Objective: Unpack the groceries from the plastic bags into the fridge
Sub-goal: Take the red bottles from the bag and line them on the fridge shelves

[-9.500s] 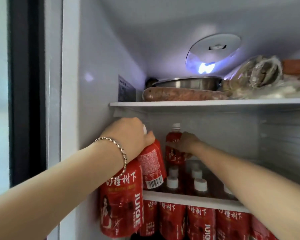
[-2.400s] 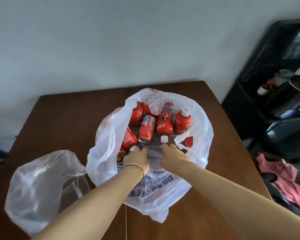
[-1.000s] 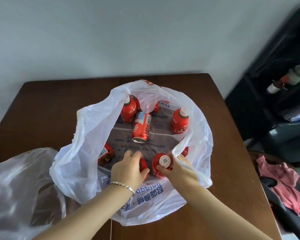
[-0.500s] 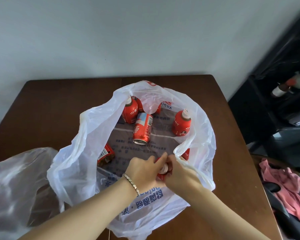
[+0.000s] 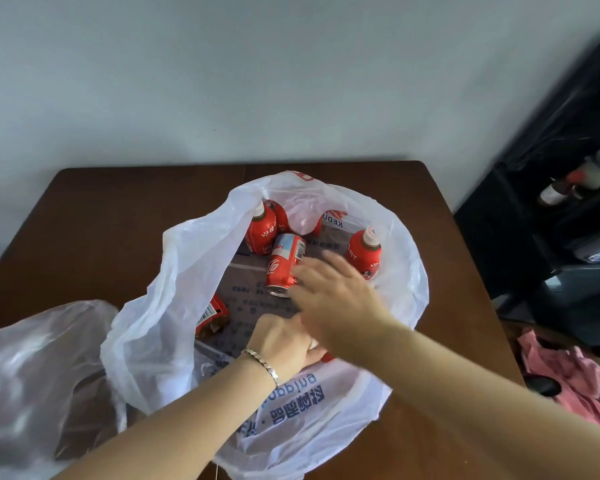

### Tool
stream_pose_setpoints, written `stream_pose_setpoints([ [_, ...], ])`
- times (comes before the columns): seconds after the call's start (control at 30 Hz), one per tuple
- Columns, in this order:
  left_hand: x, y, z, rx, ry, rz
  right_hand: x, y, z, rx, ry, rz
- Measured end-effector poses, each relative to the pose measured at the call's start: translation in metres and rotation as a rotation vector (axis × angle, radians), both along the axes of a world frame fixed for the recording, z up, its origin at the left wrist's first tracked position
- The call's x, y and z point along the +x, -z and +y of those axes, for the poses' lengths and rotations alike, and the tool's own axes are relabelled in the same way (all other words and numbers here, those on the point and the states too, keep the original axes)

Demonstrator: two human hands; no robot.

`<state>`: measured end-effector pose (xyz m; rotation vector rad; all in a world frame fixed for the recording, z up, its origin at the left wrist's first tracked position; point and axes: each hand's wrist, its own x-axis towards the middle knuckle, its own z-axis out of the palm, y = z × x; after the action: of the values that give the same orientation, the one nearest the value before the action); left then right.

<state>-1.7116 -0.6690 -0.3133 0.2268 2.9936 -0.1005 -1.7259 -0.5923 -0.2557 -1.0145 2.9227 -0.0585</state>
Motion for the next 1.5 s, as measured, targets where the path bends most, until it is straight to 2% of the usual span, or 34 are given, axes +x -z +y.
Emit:
stream_pose_setpoints([
  [0.03, 0.001, 0.009, -0.018, 0.03, 0.236, -0.015, -0.009, 0.007, 0.016, 0.099, 0.082, -0.042],
  [0.07, -0.001, 0.015, -0.034, 0.032, 0.358, -0.008, -0.015, 0.011, 0.034, 0.191, 0.16, -0.08],
  [0.17, 0.001, 0.028, -0.038, 0.001, 0.37, -0.078, -0.012, 0.023, 0.078, 0.407, 0.236, -0.158],
  [0.2, 0.001, 0.028, -0.036, 0.001, 0.364, -0.11, -0.009, 0.023, 0.086, 0.441, 0.22, -0.129],
  [0.27, 0.001, 0.026, -0.034, 0.032, 0.362, -0.1, -0.007, 0.029, 0.094, 0.389, 0.148, -0.019],
  [0.37, 0.001, 0.026, -0.037, 0.021, 0.346, -0.106, -0.006, 0.034, 0.104, 0.396, 0.084, -0.054],
  [0.53, 0.0, 0.022, -0.036, -0.004, 0.355, -0.128, 0.007, 0.051, 0.155, 0.321, 0.016, 0.045],
  [0.67, 0.0, 0.018, -0.035, 0.007, 0.337, -0.125, 0.021, 0.059, 0.186, 0.588, 0.22, -0.211],
  [0.7, 0.0, 0.017, -0.034, 0.004, 0.331, -0.141, 0.021, 0.059, 0.19, 0.567, 0.282, -0.274],
  [0.77, 0.001, 0.016, -0.033, 0.005, 0.327, -0.145, 0.019, 0.052, 0.178, 0.344, 0.444, -0.347],
  [0.8, 0.002, 0.016, -0.033, 0.006, 0.329, -0.134, 0.017, 0.049, 0.169, 0.236, 0.472, -0.272],
  [0.83, 0.002, 0.016, -0.033, -0.002, 0.332, -0.124, 0.012, 0.046, 0.159, 0.078, 0.467, -0.098],
  [0.9, 0.002, 0.018, -0.032, -0.024, 0.332, -0.113, 0.003, 0.041, 0.14, -0.182, 0.36, 0.229],
  [0.93, 0.002, 0.018, -0.03, -0.039, 0.33, -0.118, 0.002, 0.046, 0.135, -0.253, 0.213, 0.347],
  [1.0, 0.002, 0.016, -0.028, -0.055, 0.328, -0.126, 0.0, 0.056, 0.13, -0.185, -0.089, 0.356],
  [1.07, 0.002, 0.016, -0.028, -0.049, 0.323, -0.13, -0.001, 0.07, 0.135, 0.022, -0.281, 0.295],
  [1.13, 0.003, 0.017, -0.03, -0.043, 0.317, -0.133, 0.002, 0.085, 0.145, 0.133, -0.337, 0.235],
  [1.2, 0.003, 0.017, -0.032, -0.042, 0.311, -0.146, 0.006, 0.091, 0.154, 0.09, -0.338, 0.272],
  [1.23, 0.003, 0.017, -0.033, -0.045, 0.309, -0.153, 0.007, 0.091, 0.159, 0.035, -0.281, 0.277],
  [1.27, 0.002, 0.018, -0.033, -0.046, 0.31, -0.158, 0.009, 0.093, 0.163, -0.066, -0.182, 0.204],
  [1.33, 0.001, 0.017, -0.031, -0.046, 0.318, -0.161, 0.009, 0.082, 0.16, -0.268, 0.236, -0.076],
  [1.4, 0.001, 0.016, -0.029, -0.057, 0.318, -0.157, 0.005, 0.077, 0.154, -0.401, 0.683, -0.497],
  [1.43, 0.002, 0.015, -0.028, -0.059, 0.312, -0.155, 0.0, 0.076, 0.152, -0.521, 0.825, -0.648],
  [1.5, 0.002, 0.016, -0.028, -0.053, 0.292, -0.155, -0.011, 0.071, 0.146, -0.674, 0.954, -0.738],
])
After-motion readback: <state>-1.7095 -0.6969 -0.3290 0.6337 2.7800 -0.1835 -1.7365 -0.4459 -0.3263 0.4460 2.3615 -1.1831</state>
